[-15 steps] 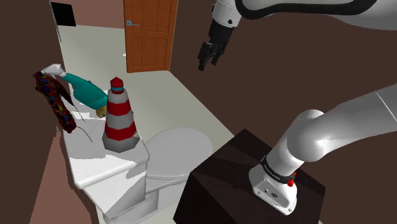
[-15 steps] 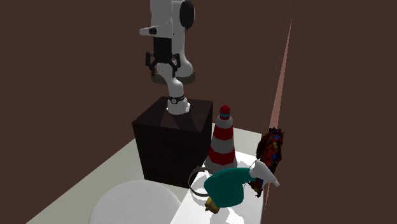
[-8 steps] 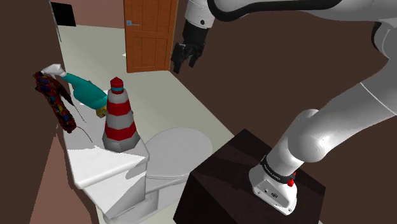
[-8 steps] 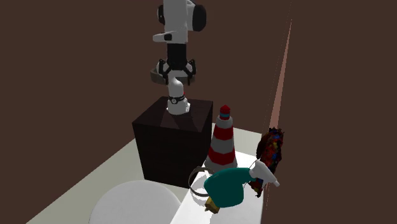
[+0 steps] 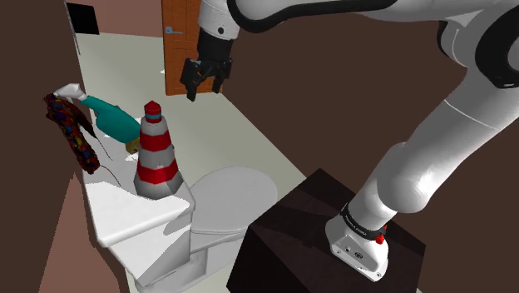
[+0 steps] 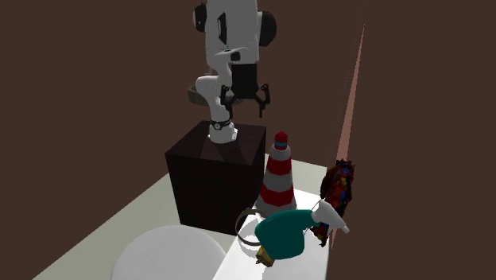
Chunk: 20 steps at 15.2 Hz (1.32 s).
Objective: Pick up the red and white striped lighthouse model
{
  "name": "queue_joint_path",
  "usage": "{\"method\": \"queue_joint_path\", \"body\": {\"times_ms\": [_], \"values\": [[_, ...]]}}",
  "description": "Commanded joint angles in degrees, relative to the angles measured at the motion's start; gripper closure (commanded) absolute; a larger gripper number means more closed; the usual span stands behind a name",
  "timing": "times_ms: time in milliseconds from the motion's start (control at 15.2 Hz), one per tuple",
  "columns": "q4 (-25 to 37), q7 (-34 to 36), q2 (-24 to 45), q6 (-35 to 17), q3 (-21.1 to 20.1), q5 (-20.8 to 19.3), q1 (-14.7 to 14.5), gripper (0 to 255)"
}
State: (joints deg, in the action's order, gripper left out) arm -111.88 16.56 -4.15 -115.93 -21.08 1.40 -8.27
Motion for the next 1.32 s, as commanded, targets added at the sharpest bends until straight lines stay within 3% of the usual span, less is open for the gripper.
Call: {"method": "queue_joint_path", "body": {"times_ms": [0,528,1122,1188,1254], "values": [[3.8,2.4,4.0,-0.3,-1.4,-1.3,-1.0,0],[19.4,9.2,18.8,0.3,-3.9,-7.0,-5.9,0],[14.8,9.5,19.7,-5.2,-3.6,-7.5,-5.9,0],[14.8,9.5,19.8,-5.2,-3.6,-7.6,-5.9,255],[14.8,9.5,19.7,-5.2,-3.6,-7.5,-5.9,255]]}}
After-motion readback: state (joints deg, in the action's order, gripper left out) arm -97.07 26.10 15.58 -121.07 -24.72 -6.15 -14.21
